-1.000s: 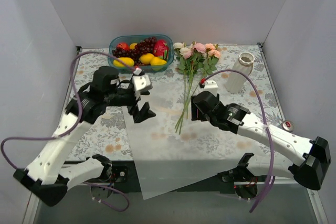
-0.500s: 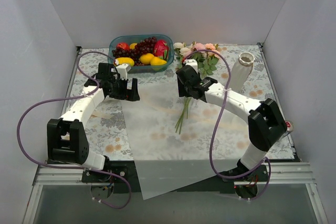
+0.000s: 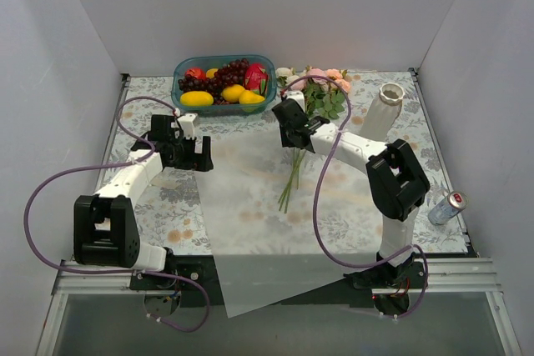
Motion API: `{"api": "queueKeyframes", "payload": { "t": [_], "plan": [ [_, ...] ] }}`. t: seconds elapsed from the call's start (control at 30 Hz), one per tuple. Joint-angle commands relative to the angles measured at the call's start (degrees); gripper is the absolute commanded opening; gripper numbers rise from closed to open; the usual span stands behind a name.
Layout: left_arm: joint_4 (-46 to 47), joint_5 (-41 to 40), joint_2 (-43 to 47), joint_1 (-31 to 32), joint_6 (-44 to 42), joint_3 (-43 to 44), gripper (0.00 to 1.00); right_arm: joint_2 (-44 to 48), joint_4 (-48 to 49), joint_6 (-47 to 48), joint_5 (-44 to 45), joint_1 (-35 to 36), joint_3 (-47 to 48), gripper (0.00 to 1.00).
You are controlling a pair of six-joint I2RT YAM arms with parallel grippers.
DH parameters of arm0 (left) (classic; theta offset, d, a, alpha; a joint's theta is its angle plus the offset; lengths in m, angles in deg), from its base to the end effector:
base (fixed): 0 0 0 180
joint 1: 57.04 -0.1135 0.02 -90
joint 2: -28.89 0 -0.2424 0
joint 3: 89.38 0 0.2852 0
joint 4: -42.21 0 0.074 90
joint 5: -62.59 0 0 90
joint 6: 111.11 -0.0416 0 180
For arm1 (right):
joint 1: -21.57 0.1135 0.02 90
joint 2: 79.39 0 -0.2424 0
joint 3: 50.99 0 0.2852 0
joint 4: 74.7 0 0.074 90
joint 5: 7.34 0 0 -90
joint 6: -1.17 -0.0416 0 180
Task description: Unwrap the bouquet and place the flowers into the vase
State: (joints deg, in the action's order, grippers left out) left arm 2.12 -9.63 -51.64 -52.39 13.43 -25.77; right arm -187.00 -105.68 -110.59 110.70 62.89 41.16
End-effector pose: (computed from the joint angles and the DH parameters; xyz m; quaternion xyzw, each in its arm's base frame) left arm 0.3128 -0.0382 0.1743 -0.2019 0.9266 -0.2337 0.2146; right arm 0.3468 0.2788 0.1883 -0.0645 0.9031 -0.0034 0.4245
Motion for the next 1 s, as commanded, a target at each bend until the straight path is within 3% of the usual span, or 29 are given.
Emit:
{"api": "queueKeyframes", "payload": {
  "t": [0.0,0.5,0.97],
  "plan": [
    [-1.93,1.64,5.02,-1.48,-0.97,0.31,0.98,-1.81,2.48,-0.74,-0.69,-3.25,3.75,0.44],
    [-6.07,1.64,14.26,-1.57,-3.60,-0.84,0.98,-9.63,-1.73,0.14,-2.37,-5.02,11.31,0.44],
    [-6.77,2.17,14.00,-1.57,-4.75,-1.63,0.98,-7.61,-0.33,-0.30,-2.37,-6.34,7.88,0.53]
  ]
}}
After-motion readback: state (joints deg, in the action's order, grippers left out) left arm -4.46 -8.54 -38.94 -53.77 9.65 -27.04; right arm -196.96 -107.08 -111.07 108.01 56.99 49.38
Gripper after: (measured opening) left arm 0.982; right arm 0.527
